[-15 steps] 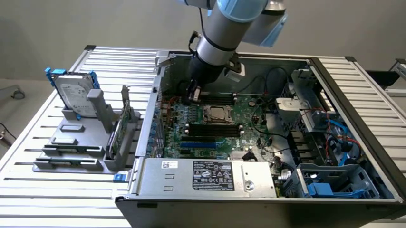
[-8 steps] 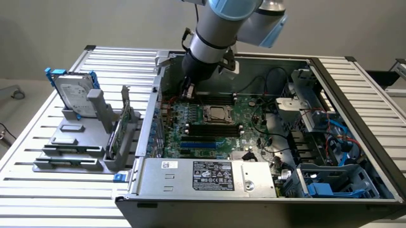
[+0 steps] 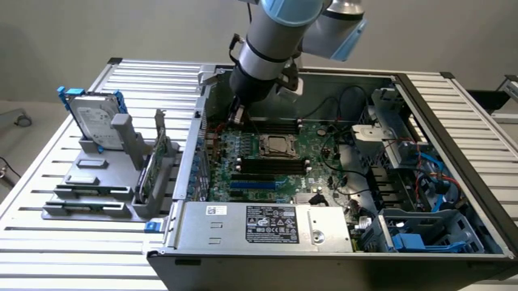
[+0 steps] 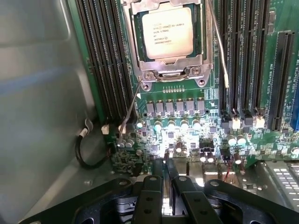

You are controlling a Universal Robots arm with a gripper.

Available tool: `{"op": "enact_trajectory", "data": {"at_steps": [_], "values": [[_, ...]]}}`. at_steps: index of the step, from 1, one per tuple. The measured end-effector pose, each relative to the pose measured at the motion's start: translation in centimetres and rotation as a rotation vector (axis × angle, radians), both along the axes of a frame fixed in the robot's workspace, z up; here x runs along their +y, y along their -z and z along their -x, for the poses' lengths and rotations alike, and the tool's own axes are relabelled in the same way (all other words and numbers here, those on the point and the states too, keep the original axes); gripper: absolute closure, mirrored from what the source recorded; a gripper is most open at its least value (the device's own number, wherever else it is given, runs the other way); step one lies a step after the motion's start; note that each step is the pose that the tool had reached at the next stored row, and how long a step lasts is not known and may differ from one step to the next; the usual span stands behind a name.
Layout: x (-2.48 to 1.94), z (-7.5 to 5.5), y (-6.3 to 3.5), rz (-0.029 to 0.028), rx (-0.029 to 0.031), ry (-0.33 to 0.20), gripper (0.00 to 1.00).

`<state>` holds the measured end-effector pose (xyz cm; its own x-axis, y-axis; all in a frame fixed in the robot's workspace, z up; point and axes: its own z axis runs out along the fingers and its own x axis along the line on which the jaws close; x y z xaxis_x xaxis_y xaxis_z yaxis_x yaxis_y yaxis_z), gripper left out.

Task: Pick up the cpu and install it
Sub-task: 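Close the cpu cover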

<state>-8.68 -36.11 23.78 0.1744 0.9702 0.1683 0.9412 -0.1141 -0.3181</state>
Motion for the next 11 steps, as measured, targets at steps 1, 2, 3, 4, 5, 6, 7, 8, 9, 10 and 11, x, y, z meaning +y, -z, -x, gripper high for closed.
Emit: {"op": "enact_trajectory", "data": {"at_steps": [1,2,3,4,5,6,7,8,9,10,11], "values": [[0.00,0.00,0.00,-0.0001,-0.0001,0.012,0.82],[0.00,0.01,0.00,-0.0002,-0.0004,0.023,0.82],[0.00,0.01,0.00,-0.0003,-0.0007,0.035,0.82],[0.00,0.01,0.00,-0.0002,-0.0012,0.047,0.82],[0.00,0.01,0.00,-0.0004,-0.0018,0.059,0.82],[0.00,0.01,0.00,-0.0003,-0.0023,0.072,0.82],[0.00,0.01,0.00,-0.0005,-0.0030,0.084,0.82],[0.00,0.01,0.00,-0.0007,-0.0036,0.095,0.82],[0.00,0.01,0.00,-0.0010,-0.0047,0.107,0.82],[0.00,0.01,0.00,-0.0015,-0.0060,0.118,0.82],[0.00,0.01,0.00,-0.0023,-0.0077,0.129,0.82]]}}
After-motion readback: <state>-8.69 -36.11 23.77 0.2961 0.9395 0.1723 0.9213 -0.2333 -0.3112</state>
